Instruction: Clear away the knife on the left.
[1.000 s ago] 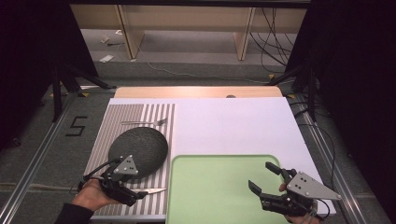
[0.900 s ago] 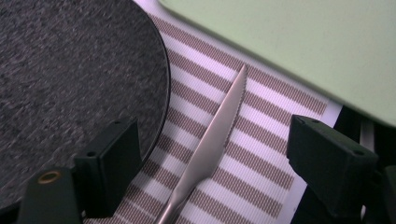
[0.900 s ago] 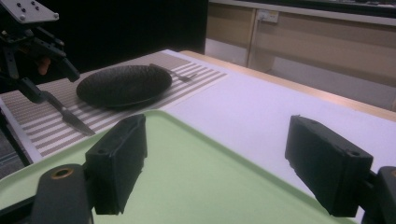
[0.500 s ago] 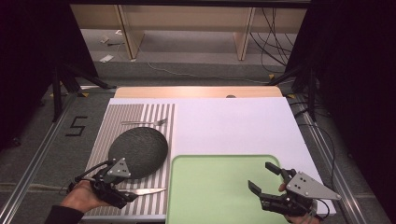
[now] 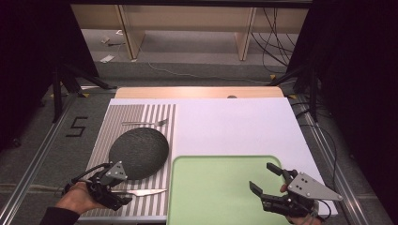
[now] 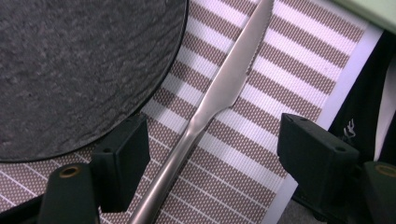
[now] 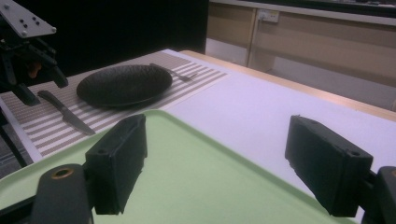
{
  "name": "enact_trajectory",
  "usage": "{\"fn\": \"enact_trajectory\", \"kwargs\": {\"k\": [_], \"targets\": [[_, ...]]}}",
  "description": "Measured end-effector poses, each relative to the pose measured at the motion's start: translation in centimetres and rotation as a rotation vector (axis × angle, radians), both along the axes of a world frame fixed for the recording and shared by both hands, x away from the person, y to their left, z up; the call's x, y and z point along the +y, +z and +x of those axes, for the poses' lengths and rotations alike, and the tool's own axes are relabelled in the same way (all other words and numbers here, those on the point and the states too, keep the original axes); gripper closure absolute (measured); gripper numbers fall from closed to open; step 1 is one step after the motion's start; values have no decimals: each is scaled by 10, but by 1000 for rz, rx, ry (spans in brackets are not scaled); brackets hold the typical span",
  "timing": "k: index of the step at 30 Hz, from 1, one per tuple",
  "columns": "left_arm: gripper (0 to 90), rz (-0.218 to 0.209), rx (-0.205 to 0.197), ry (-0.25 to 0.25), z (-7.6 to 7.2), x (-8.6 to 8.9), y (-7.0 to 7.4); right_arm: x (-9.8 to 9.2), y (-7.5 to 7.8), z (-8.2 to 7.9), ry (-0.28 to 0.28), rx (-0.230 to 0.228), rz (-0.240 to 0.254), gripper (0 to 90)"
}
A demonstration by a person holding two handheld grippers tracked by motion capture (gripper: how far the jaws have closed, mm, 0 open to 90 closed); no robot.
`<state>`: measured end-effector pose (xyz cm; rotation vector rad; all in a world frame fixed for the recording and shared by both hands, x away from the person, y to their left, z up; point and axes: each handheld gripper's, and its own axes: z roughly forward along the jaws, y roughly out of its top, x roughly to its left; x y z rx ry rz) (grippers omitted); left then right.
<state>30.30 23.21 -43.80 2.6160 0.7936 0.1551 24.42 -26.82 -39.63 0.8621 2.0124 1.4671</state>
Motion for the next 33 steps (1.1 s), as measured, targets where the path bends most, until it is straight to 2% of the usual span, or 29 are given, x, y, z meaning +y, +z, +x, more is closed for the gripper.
{"fn": "enact_trajectory", "kwargs": {"k": [6,10,17,24,30,33], "targets": [[283,43,18,-5,1,2,-6,0,0,0,0,1,2,217],[303,54,35,3,2,3,-10,0,0,0,1,1,1,217],[377,81,41,29,9,8,-16,0,0,0,1,3,0,217],[466,104,67,7,14,5,-20,1,0,1,5,3,-2,217],[528,119,84,8,17,5,-21,1,-1,1,8,4,-3,217],[545,139,90,4,19,4,-25,1,-1,1,11,5,-4,217]]}}
